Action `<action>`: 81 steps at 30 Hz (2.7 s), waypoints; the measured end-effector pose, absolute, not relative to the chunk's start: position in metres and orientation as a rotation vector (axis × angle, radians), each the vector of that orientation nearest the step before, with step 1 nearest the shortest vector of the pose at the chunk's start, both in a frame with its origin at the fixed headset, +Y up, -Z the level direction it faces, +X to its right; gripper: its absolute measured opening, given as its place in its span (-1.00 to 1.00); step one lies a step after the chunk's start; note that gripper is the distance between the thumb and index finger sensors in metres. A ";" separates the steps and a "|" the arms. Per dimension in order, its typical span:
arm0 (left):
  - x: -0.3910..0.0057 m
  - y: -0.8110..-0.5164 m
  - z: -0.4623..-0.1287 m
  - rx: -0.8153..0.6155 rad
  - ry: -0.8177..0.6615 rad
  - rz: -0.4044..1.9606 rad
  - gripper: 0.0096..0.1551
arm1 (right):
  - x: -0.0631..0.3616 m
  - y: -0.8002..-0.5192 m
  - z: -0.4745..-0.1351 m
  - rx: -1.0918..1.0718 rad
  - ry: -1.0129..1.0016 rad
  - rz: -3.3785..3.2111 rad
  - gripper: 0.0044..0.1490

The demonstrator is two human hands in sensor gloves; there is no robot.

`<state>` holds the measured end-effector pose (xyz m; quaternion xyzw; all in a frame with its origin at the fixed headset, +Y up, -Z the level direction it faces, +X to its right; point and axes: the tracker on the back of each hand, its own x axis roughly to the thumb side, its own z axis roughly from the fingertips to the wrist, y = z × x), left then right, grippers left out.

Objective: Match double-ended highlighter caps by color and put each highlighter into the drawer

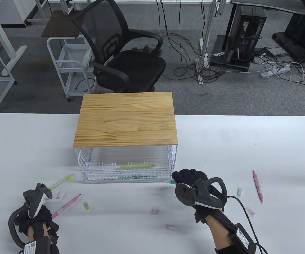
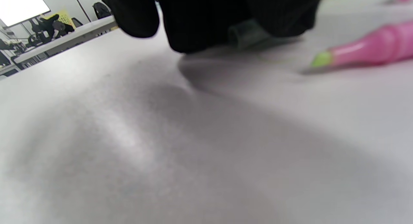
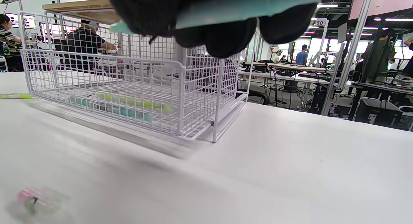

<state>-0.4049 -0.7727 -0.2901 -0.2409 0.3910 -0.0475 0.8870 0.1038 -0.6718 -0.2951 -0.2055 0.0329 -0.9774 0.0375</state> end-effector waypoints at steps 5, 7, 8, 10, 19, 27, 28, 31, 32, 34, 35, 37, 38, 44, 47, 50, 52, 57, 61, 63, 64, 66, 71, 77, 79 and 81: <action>-0.398 -0.764 -0.294 -0.427 0.813 -0.137 -0.46 | 0.104 -0.672 -0.296 -0.627 0.097 -2.998 -0.36; -0.391 -0.754 -0.298 -0.353 0.802 -0.137 -0.46 | 0.104 -0.672 -0.296 -0.628 0.094 -3.000 -0.36; -0.387 -0.748 -0.299 -0.324 0.795 -0.134 -0.46 | 0.104 -0.672 -0.296 -0.628 0.095 -3.000 -0.36; -0.378 -0.735 -0.302 -0.250 0.768 -0.109 -0.46 | 0.105 -0.673 -0.296 -0.628 0.097 -3.000 -0.36; -0.319 -0.671 -0.304 0.089 0.488 0.117 -0.46 | 0.105 -0.674 -0.297 -0.634 0.100 -2.993 -0.36; -0.259 -0.630 -0.289 0.239 0.148 0.357 -0.45 | 0.106 -0.675 -0.297 -0.635 0.108 -2.994 -0.36; -0.253 -0.628 -0.288 0.241 0.118 0.370 -0.44 | 0.105 -0.675 -0.297 -0.634 0.109 -2.992 -0.36; -0.236 -0.626 -0.285 0.246 0.037 0.382 -0.41 | 0.105 -0.676 -0.297 -0.636 0.109 -2.992 -0.36; -0.229 -0.627 -0.284 0.242 0.011 0.374 -0.40 | 0.105 -0.676 -0.297 -0.637 0.108 -2.992 -0.36; -0.218 -0.628 -0.282 0.239 -0.028 0.356 -0.42 | 0.105 -0.676 -0.297 -0.638 0.113 -2.990 -0.36; -0.213 -0.630 -0.282 0.233 -0.044 0.348 -0.43 | 0.105 -0.676 -0.296 -0.640 0.113 -2.990 -0.36; -0.203 -0.633 -0.283 0.217 -0.086 0.340 -0.47 | 0.105 -0.676 -0.296 -0.644 0.116 -2.991 -0.36; -0.199 -0.635 -0.283 0.200 -0.104 0.346 -0.49 | 0.105 -0.677 -0.296 -0.645 0.117 -2.991 -0.36; -0.181 -0.651 -0.287 0.108 -0.161 0.497 -0.50 | 0.101 -0.676 -0.294 -0.671 0.129 -2.999 -0.36; -0.179 -0.658 -0.290 0.055 -0.171 0.627 -0.48 | 0.098 -0.676 -0.292 -0.695 0.130 -3.000 -0.36; -0.177 -0.666 -0.293 -0.023 -0.172 0.753 -0.45 | 0.096 -0.677 -0.291 -0.713 0.156 -2.999 -0.35; -0.175 -0.672 -0.295 -0.062 -0.185 0.828 -0.45 | 0.094 -0.676 -0.290 -0.740 0.159 -3.019 -0.35; -0.164 -0.685 -0.297 -0.142 -0.207 0.868 -0.44 | 0.090 -0.674 -0.286 -0.789 0.200 -3.043 -0.35; -0.156 -0.693 -0.298 -0.177 -0.219 0.851 -0.44 | 0.086 -0.674 -0.283 -0.837 0.211 -3.048 -0.35; -0.154 -0.695 -0.298 -0.183 -0.222 0.841 -0.44 | 0.084 -0.673 -0.282 -0.852 0.218 -3.055 -0.35; -0.154 -0.696 -0.298 -0.184 -0.224 0.839 -0.44 | 0.082 -0.673 -0.281 -0.865 0.232 -3.057 -0.35; -0.153 -0.696 -0.298 -0.183 -0.228 0.843 -0.44 | 0.080 -0.673 -0.280 -0.880 0.228 -3.062 -0.35; -0.149 -0.697 -0.297 -0.197 -0.247 0.851 -0.44 | 0.078 -0.673 -0.278 -0.882 0.263 -3.057 -0.35; -0.144 -0.699 -0.294 -0.198 -0.259 0.846 -0.44 | 0.077 -0.674 -0.278 -0.905 0.260 -3.067 -0.35; -0.141 -0.700 -0.293 -0.193 -0.264 0.843 -0.44 | 0.077 -0.674 -0.278 -0.913 0.259 -3.071 -0.35; -0.138 -0.699 -0.291 -0.194 -0.283 0.835 -0.42 | 0.078 -0.674 -0.278 -0.924 0.258 -3.078 -0.35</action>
